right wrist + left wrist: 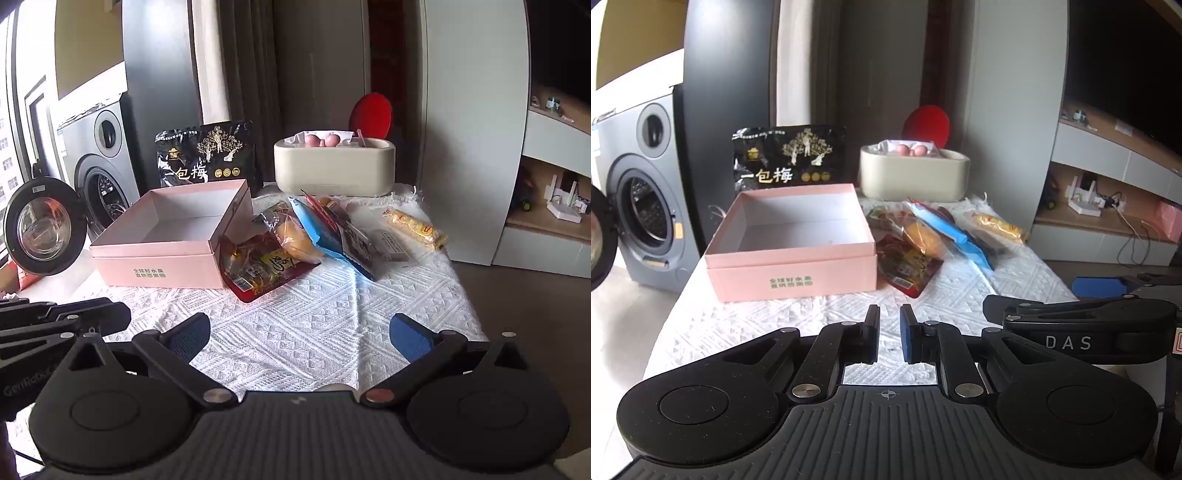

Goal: Organize snacks

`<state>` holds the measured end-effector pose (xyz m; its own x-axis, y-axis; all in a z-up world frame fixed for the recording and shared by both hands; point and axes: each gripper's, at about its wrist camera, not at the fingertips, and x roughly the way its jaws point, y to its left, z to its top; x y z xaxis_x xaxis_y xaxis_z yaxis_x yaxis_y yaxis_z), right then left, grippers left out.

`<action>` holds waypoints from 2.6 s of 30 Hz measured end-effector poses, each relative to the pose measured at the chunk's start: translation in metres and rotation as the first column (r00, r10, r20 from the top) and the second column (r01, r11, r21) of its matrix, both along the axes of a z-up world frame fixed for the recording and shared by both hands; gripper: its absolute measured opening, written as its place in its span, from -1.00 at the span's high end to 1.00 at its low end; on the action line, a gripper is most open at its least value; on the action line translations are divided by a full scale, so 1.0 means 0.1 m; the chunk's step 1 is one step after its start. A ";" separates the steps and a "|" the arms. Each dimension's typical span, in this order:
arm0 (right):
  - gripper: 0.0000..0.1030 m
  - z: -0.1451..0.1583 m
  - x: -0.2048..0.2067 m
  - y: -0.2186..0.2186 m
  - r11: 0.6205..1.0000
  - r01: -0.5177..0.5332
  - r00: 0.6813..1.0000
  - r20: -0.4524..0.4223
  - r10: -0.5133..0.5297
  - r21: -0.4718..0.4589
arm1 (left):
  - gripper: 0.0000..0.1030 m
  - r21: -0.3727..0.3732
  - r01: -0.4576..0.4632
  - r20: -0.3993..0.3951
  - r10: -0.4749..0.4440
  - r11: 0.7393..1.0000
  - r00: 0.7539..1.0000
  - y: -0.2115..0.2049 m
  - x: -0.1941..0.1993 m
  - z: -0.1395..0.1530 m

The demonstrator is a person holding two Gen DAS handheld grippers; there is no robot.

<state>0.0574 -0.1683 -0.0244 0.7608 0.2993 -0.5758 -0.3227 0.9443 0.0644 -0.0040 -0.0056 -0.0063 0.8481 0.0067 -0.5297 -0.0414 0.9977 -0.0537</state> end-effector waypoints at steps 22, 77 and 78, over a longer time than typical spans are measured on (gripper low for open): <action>-1.00 0.00 -0.01 0.00 1.000 -0.001 1.000 -0.011 0.001 0.004 | 0.72 -0.014 -0.006 -0.028 0.006 1.000 1.000 0.02 0.01 0.00; -1.00 -0.17 0.15 -0.07 1.000 0.024 0.999 -0.043 -0.024 -0.007 | 0.72 -0.070 -0.009 -0.139 -0.001 0.997 0.990 0.11 0.28 -0.18; -1.00 -0.20 0.19 -0.08 0.999 0.033 0.999 -0.040 -0.034 -0.016 | 0.72 -0.097 0.004 -0.156 -0.019 0.995 0.988 0.14 0.34 -0.22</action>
<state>0.0764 -0.1766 -0.0441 0.7461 0.2649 -0.6109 -0.2885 0.9555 0.0620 0.0301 0.0083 -0.0288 0.7546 -0.0600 -0.6534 -0.0453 0.9887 -0.1431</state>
